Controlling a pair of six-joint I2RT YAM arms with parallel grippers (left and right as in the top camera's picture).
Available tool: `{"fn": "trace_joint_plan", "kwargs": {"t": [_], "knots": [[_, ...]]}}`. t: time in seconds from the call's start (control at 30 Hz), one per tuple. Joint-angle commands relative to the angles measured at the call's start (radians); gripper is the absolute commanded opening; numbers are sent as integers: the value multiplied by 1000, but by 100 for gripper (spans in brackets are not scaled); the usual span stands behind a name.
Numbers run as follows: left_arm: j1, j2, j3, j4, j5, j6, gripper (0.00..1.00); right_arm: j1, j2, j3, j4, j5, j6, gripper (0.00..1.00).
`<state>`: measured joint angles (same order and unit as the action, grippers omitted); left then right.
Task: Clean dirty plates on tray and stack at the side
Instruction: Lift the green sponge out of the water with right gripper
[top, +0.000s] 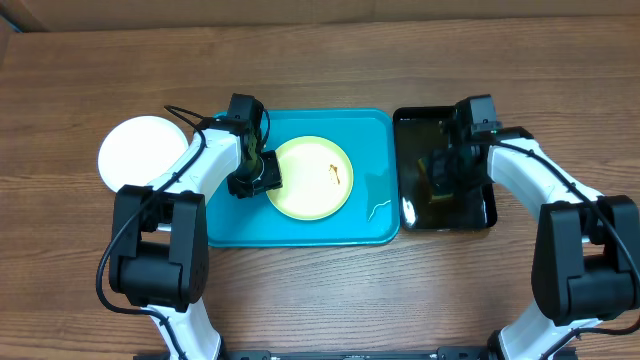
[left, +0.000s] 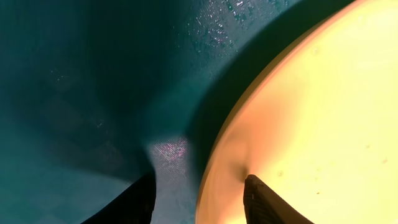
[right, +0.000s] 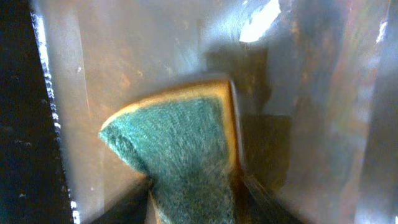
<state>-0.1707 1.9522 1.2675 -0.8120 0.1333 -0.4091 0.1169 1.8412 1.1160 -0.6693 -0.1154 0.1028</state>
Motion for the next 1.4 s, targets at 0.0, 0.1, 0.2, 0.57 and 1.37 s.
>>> {"fn": "trace_joint_plan", "kwargs": {"t": [0.0,0.1,0.2,0.57,1.37], "knots": [[0,6,-7,5,-9,30,47,6,-18,-15,10,-9,-3,11],[0,6,-7,5,-9,68,47,5,-18,19,-26,-53,-3,4],[0,6,-7,4,-10,81,48,5,-23,89,-123,-54,-3,4],[0,6,-7,5,6,80,48,6,-24,153,-215,-10,-3,4],[2,6,-8,34,16,74,35,7,-24,310,-394,39,1,4]]}}
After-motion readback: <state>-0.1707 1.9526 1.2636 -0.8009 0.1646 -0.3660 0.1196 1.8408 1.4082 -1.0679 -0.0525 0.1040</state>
